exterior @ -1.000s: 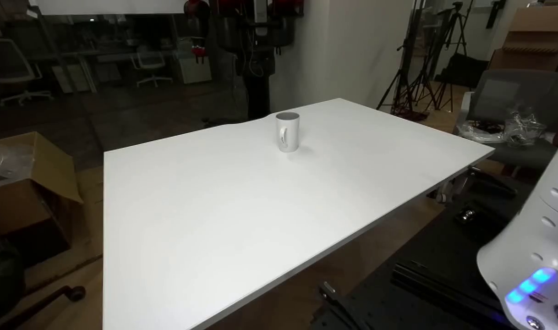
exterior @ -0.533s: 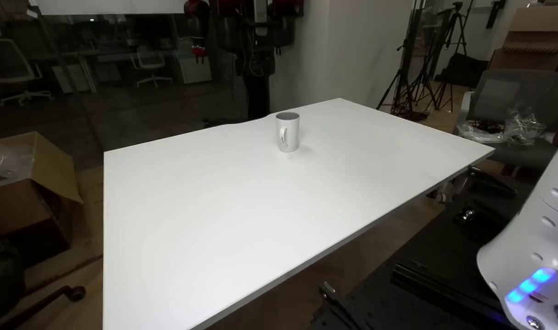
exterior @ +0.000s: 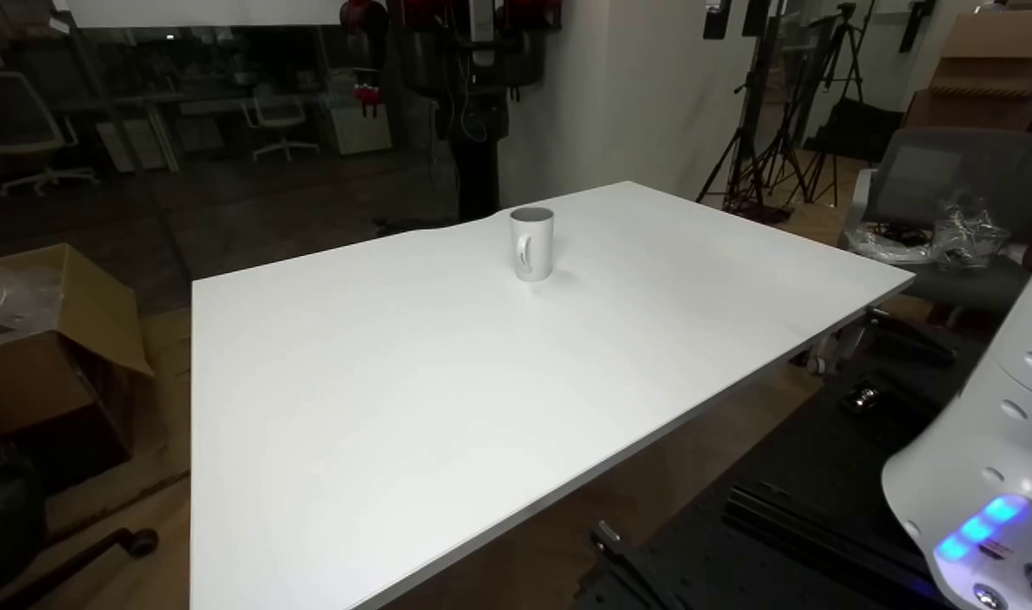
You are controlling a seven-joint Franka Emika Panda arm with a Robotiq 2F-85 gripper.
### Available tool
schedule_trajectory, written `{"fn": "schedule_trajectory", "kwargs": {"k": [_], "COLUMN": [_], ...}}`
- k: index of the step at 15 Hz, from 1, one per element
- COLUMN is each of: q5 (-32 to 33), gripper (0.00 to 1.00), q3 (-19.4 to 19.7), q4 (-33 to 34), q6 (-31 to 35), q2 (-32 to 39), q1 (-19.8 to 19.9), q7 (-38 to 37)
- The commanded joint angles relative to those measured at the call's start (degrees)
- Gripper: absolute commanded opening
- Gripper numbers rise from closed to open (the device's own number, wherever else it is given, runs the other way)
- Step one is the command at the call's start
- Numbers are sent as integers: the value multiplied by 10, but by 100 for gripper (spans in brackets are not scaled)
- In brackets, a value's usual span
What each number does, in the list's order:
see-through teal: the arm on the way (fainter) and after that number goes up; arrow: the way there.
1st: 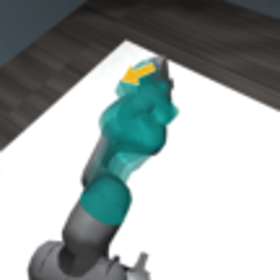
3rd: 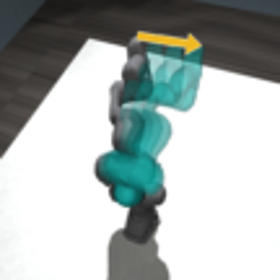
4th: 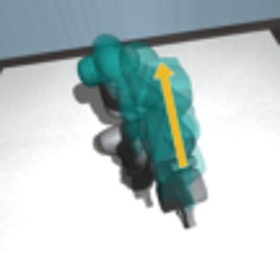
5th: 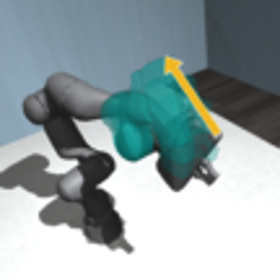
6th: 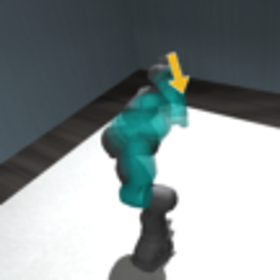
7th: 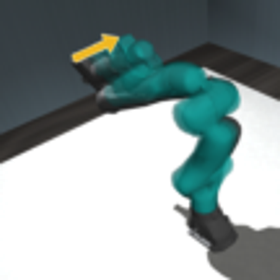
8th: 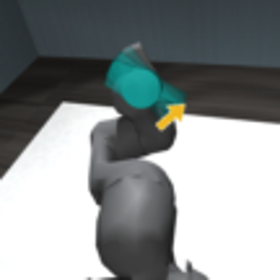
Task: Move the white mug to the left
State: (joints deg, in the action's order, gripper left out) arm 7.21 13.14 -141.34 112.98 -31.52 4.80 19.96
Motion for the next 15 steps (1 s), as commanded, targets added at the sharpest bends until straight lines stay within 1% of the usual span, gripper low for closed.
{"fn": "schedule_trajectory", "kwargs": {"k": [1, 2, 3, 5, 10, 11, 13, 15], "q5": [-3, -10, -8, -23, -56, -42, -49, -49], "gripper": [100, 100, 100, 100, 100, 100, 100, 100], "q3": [-4, 1, 0, 6, -12, -16, -24, -26], "q4": [11, 37, 58, 125, 271, 188, 235, 253], "q6": [1, -8, -7, -31, -86, -45, -60, -64], "q2": [16, 49, 76, 150, 310, 232, 289, 312], "q1": [4, -2, -1, -11, -5, 5, 7, 8], "q7": [-1, 10, 5, 24, 29, 25, 25, 25]}}
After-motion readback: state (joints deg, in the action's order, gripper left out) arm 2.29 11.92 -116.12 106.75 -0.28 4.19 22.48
